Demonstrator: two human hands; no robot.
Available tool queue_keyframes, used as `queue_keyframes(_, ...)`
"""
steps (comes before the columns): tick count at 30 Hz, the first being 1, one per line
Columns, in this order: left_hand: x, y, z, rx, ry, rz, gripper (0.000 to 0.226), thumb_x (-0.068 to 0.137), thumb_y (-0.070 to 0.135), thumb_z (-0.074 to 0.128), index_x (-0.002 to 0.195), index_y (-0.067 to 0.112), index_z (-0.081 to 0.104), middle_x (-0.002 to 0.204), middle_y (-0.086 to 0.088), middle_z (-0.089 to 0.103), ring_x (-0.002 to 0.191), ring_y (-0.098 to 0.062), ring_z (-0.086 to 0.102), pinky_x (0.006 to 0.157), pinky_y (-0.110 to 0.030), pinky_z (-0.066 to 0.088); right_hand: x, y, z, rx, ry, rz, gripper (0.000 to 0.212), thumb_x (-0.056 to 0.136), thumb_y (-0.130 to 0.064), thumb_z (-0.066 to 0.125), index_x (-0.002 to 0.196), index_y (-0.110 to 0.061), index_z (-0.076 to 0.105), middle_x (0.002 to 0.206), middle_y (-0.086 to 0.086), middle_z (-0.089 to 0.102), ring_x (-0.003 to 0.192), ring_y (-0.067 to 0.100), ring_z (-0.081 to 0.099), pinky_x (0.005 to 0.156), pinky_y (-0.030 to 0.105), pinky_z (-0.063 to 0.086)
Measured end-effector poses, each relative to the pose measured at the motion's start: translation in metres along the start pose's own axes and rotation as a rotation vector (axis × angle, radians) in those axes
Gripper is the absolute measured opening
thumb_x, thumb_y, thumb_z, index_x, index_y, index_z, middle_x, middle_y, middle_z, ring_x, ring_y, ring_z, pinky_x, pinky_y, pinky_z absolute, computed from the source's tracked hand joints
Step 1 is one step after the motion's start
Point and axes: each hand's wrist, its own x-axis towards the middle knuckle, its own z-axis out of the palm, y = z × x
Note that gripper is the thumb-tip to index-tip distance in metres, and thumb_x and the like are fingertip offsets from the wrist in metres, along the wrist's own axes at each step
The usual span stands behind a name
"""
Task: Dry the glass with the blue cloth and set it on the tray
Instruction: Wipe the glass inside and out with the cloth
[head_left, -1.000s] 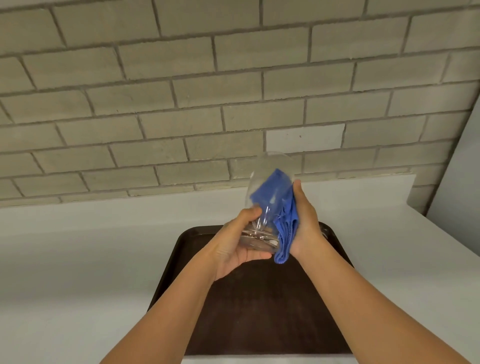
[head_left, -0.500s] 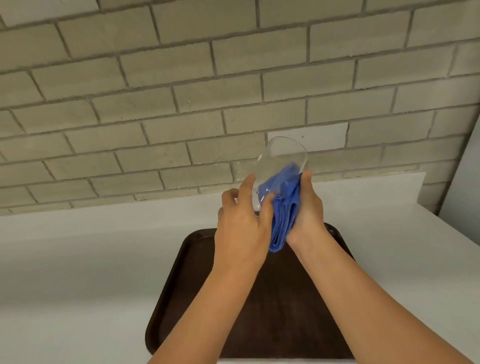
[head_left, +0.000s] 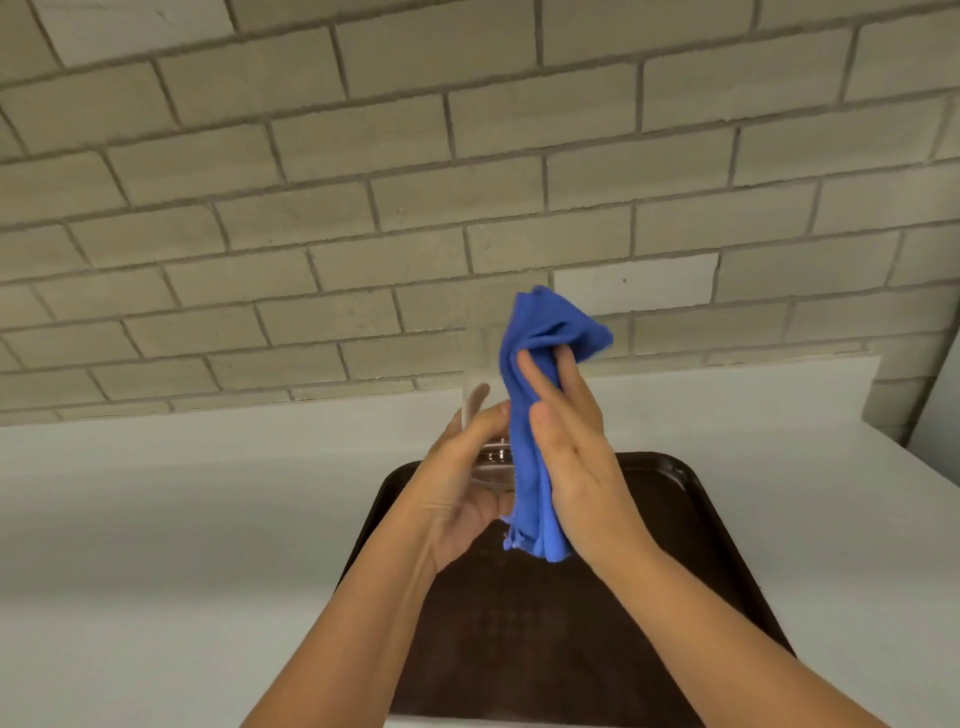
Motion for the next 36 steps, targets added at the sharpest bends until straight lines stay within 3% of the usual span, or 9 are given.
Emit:
queue_keyframes(3,0.001,0.000,-0.002,-0.045,-0.081,-0.022,0.029,0.054,0.035,0.078,0.079,0.020,0.076,0.071,-0.002,0.075,0.067,-0.016,0.072,0.057,-0.031,0.057,0.022,-0.003,-0.004,-0.273,-0.063,-0.130,0.035,0.090,-0.034,0.035,0.118,-0.055,0.030,0.142,-0.032,-0.001,0.137,-0.003,-0.007,0.106,0.003,-0.007)
queue_keyframes(5,0.002,0.000,-0.004,-0.120,-0.077,-0.003,0.047,0.053,0.033,0.081,0.096,0.017,0.071,0.081,-0.008,0.076,0.077,-0.022,0.073,0.064,-0.037,0.059,0.042,-0.007,-0.008,-0.289,-0.074,-0.136,0.036,0.092,-0.029,0.039,0.124,-0.045,0.030,0.144,-0.025,-0.004,0.138,0.002,-0.010,0.107,0.009,-0.007)
queue_keyframes(8,0.004,-0.005,-0.006,-0.167,-0.076,-0.015,0.088,0.041,0.034,0.087,0.122,0.021,0.055,0.088,-0.014,0.075,0.081,-0.029,0.072,0.075,-0.045,0.058,0.070,-0.013,-0.013,-0.147,0.030,0.015,0.044,0.094,-0.030,0.036,0.137,-0.035,0.026,0.155,-0.010,-0.005,0.139,0.005,-0.002,0.110,0.027,0.007)
queue_keyframes(15,0.006,-0.014,-0.013,-0.223,-0.113,-0.012,0.085,0.035,0.033,0.089,0.115,0.025,0.060,0.088,-0.014,0.074,0.083,-0.030,0.070,0.078,-0.047,0.057,0.071,-0.001,-0.012,0.399,0.238,0.480,0.046,0.094,-0.037,0.033,0.136,-0.018,0.036,0.135,0.011,0.048,0.116,0.024,0.051,0.095,0.034,0.044)
queue_keyframes(18,0.004,-0.012,-0.016,-0.061,-0.116,-0.017,0.076,0.047,0.031,0.084,0.118,0.027,0.058,0.093,-0.009,0.074,0.086,-0.025,0.070,0.077,-0.043,0.057,0.062,-0.004,-0.012,0.551,0.324,0.682,0.047,0.094,-0.036,0.032,0.119,0.000,0.051,0.114,0.022,0.059,0.076,0.022,0.055,0.066,0.025,0.045)
queue_keyframes(22,0.006,-0.007,-0.019,0.164,-0.084,-0.037,0.079,0.058,0.034,0.073,0.131,0.030,0.045,0.097,-0.005,0.076,0.090,-0.024,0.071,0.071,-0.038,0.059,0.051,-0.003,-0.007,0.466,0.351,0.670,0.043,0.096,-0.025,0.025,0.120,0.004,0.046,0.118,0.026,0.055,0.092,0.032,0.056,0.084,0.031,0.046)
queue_keyframes(26,0.002,-0.004,-0.013,0.472,-0.019,-0.017,0.072,0.067,0.046,0.068,0.132,0.046,0.038,0.106,-0.001,0.072,0.096,-0.017,0.069,0.084,-0.035,0.056,0.037,-0.002,-0.013,0.497,0.412,0.703,0.044,0.094,-0.038,0.034,0.104,-0.003,0.058,0.080,0.005,0.061,0.072,0.018,0.058,0.069,0.033,0.049)
queue_keyframes(31,-0.001,-0.005,0.004,0.803,0.348,0.280,0.074,0.073,0.052,0.063,0.139,0.035,0.033,0.098,0.020,0.048,0.090,0.005,0.054,0.069,-0.009,0.038,0.045,-0.008,-0.012,0.524,0.468,0.776,0.047,0.093,-0.039,0.035,0.107,0.000,0.057,0.120,0.026,0.057,0.107,0.036,0.056,0.098,0.043,0.044)
queue_keyframes(36,-0.010,-0.021,0.018,0.912,0.403,0.405,0.059,0.086,0.053,0.038,0.139,0.043,0.014,0.105,0.008,0.050,0.078,0.001,0.053,0.062,-0.014,0.038,0.047,-0.009,-0.008,0.476,0.371,0.709,0.048,0.093,-0.040,0.035,0.120,-0.003,0.050,0.107,0.022,0.061,0.093,0.035,0.061,0.085,0.046,0.051)
